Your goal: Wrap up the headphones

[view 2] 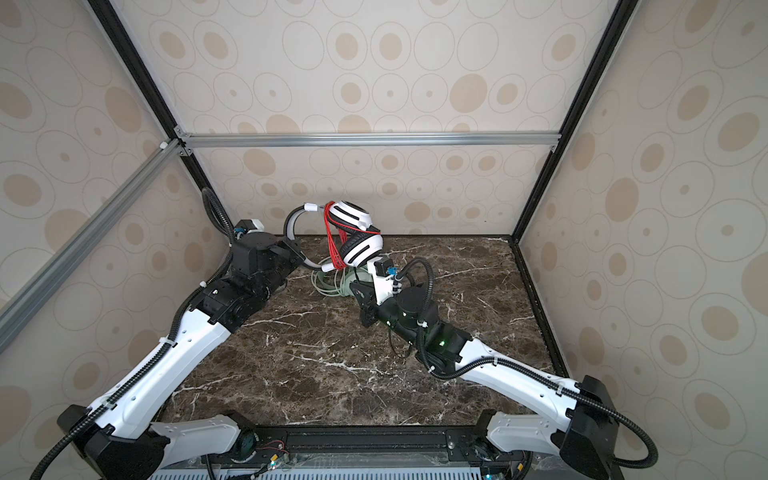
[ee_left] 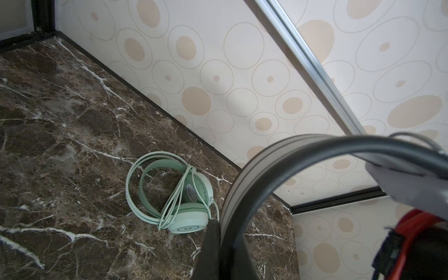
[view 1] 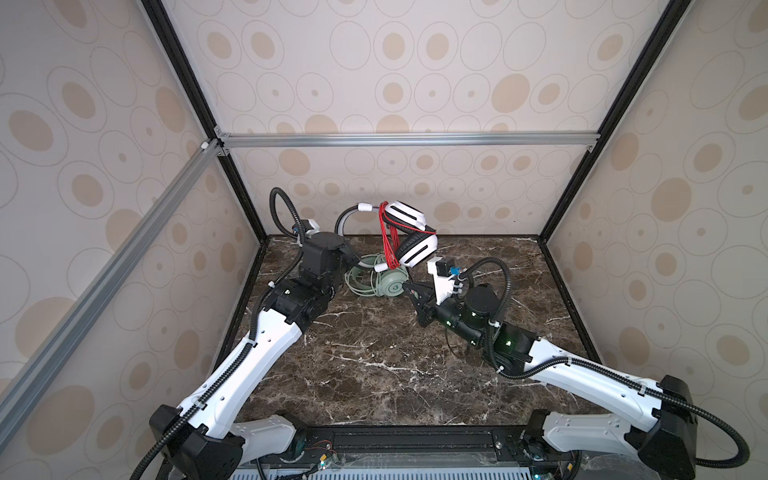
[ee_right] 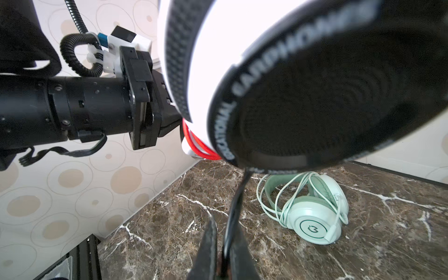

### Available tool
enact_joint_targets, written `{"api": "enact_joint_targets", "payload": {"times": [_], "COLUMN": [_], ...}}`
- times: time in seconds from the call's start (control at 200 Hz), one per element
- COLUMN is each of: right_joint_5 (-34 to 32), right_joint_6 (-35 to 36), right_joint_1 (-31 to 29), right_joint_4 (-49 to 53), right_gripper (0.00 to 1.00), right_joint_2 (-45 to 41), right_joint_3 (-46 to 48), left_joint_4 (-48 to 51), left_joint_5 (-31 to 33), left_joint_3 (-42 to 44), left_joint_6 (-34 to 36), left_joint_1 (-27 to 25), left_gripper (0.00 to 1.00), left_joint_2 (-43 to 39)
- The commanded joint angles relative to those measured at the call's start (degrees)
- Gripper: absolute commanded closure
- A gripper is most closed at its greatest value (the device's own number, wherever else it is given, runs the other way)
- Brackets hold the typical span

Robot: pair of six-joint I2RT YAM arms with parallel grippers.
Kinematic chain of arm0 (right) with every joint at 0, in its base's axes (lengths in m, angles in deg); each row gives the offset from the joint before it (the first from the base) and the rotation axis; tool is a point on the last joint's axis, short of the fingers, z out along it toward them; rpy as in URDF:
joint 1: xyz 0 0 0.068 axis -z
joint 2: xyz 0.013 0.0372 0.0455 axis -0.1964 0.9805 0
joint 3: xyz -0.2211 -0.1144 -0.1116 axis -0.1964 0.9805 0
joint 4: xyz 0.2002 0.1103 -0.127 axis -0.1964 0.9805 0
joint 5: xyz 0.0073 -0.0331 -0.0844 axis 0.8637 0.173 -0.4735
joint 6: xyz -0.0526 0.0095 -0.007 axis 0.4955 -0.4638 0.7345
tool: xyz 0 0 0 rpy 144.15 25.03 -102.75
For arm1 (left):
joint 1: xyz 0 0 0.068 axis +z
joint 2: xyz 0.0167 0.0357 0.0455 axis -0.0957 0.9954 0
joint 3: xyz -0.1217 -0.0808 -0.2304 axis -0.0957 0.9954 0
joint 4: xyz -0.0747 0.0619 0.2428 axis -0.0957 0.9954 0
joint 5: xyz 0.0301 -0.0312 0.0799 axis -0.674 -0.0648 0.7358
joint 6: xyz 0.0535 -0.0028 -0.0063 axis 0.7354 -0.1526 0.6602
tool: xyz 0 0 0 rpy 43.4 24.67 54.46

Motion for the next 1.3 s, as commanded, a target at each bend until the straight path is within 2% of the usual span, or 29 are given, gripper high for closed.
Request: {"api": "enact_joint_targets", "payload": {"times": [0.0, 0.305, 0.47, 0.825, 1.06, 1.295], "right_joint_5": [-0.77, -4.01, -6.39, -9.59, -9.31, -9.3], "right_joint_6": [-0.08, -0.02, -0.09, 1.11, -0.2, 0.45], "right_joint_1": [-1.46, -1.72, -1.79, -3.52, -3.75, -3.81], "right_joint_4": [3.12, 9.14, 14.45, 24.23, 21.08, 17.61], "right_gripper": [1.0, 1.0, 1.0, 1.0, 1.0, 1.0], "right_joint_2": [-0.07, 0.6, 0.41, 1.68, -0.69, -3.69], "right_joint_3": [-1.06, -3.7, -4.53, -7.37, -3.88, -0.25], "left_joint_4": [-6.57, -1.82, -1.69, 2.57, 2.36, 3.25], "left_joint_5": [7.49, 12.21, 12.44, 13.19, 11.91, 10.24], "left_joint_3": [-1.45, -0.19, 3.19, 2.33, 6.0, 5.01], "left_joint_6": [-2.05, 4.91, 5.97, 12.82, 11.6, 12.78], "left_joint_1": [0.14, -2.41, -3.29, -5.75, -5.96, -5.92], "left_gripper": [1.0, 1.0, 1.0, 1.0, 1.0, 1.0], "left_joint_2": [0.13, 0.97, -0.71, 0.14, -2.59, -2.04]}}
